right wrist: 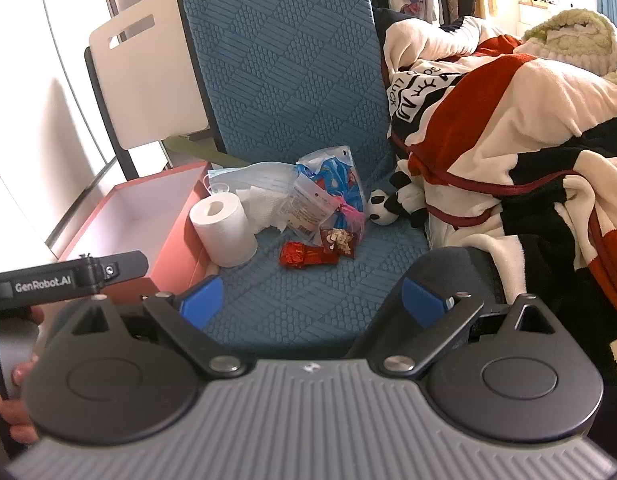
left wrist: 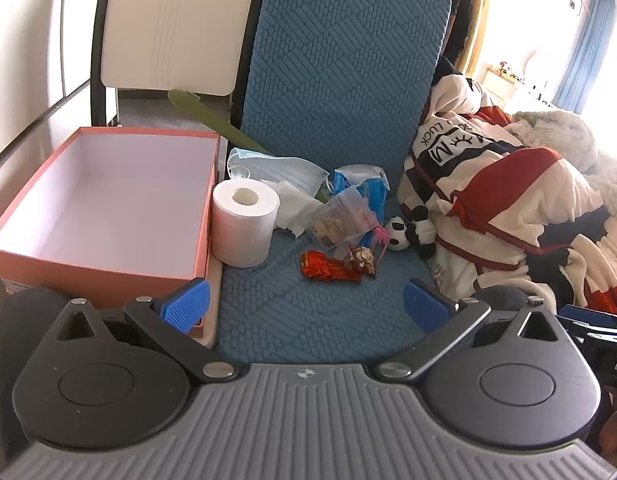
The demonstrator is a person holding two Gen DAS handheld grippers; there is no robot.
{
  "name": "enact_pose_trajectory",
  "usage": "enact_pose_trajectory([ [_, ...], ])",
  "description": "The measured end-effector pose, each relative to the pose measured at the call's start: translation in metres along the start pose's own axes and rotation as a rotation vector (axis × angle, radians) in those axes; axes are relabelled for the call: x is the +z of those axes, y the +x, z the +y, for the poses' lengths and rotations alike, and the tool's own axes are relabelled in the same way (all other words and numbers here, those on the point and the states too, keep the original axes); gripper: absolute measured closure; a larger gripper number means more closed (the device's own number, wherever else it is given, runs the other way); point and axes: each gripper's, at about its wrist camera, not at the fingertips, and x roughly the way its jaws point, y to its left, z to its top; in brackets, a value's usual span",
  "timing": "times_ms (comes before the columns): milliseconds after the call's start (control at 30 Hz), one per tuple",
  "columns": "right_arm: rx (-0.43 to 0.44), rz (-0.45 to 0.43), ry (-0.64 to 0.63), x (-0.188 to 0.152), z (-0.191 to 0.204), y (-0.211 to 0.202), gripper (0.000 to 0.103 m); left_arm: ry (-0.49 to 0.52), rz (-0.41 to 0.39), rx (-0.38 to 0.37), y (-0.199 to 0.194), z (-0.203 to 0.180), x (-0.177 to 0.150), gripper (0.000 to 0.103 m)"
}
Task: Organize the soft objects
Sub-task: 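Move both tools toward the candies on the chair seat, then grasp the red foil candy with the left tool while the right tool grasps the brown-white candy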
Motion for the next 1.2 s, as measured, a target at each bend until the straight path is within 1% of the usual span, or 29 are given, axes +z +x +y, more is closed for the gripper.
enact_pose_trajectory([
  [167,-0.003,0.001,-0.003,-0.002,0.0,0.003,0.005,-0.012,0.006,-0.012,0.004,0.004,-0.001,0.0],
  [433,-0.026,0.014,-0.009,-0.004,-0.001,0.025,0.005,-0.024,0.053,-0.021,0.029,0.01,-0.002,0.0],
  [533,-0.022,0.02,0.001,-0.004,-0.004,0.036,0.005,-0.021,0.072,-0.014,0.043,0.011,-0.001,0.0],
  [767,-0.032,0.037,0.02,-0.004,-0.013,0.067,0.005,-0.018,0.12,-0.031,0.08,0.012,0.001,0.0],
  [967,-0.06,0.03,0.037,-0.004,-0.02,0.086,0.005,0.015,0.172,-0.031,0.107,0.009,0.002,0.0],
  [1200,-0.058,0.04,0.078,-0.002,-0.033,0.11,0.005,0.037,0.208,-0.036,0.138,0.003,0.006,0.0],
])
